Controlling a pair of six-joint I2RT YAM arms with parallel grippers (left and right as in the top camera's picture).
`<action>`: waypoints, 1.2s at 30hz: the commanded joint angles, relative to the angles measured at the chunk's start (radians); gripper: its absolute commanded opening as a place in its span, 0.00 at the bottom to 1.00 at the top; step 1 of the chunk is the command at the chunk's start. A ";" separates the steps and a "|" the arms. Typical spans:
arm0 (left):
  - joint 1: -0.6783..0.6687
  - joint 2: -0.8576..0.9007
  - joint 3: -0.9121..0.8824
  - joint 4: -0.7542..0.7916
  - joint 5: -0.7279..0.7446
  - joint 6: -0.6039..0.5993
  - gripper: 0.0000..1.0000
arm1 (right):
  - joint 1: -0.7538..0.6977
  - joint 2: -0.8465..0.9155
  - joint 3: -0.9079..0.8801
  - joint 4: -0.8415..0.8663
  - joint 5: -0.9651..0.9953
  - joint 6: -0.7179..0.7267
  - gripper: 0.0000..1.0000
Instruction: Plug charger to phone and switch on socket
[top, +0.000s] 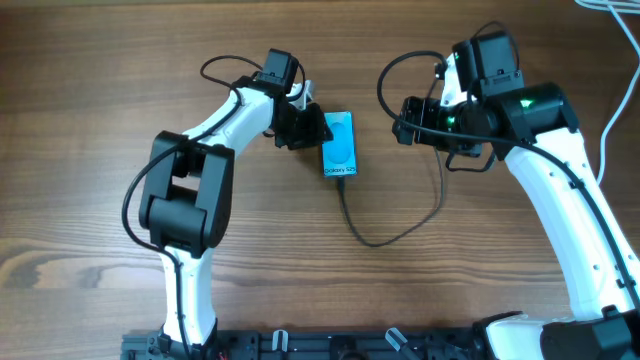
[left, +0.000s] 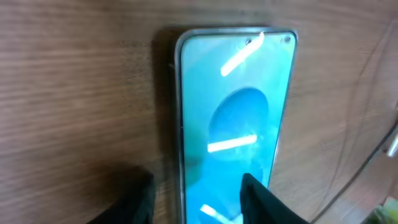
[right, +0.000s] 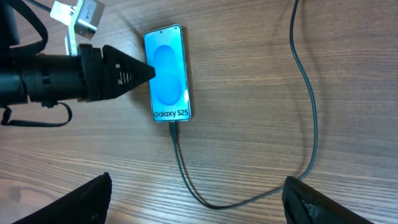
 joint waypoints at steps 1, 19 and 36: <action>0.003 -0.018 -0.008 -0.061 -0.017 0.009 0.49 | -0.002 0.011 -0.007 -0.005 -0.016 -0.006 0.90; 0.012 -0.633 -0.008 -0.293 -0.335 0.083 1.00 | -0.619 0.349 0.337 0.071 0.183 0.110 1.00; 0.012 -0.633 -0.008 -0.293 -0.335 0.083 1.00 | -0.655 0.774 0.318 0.267 0.121 0.009 1.00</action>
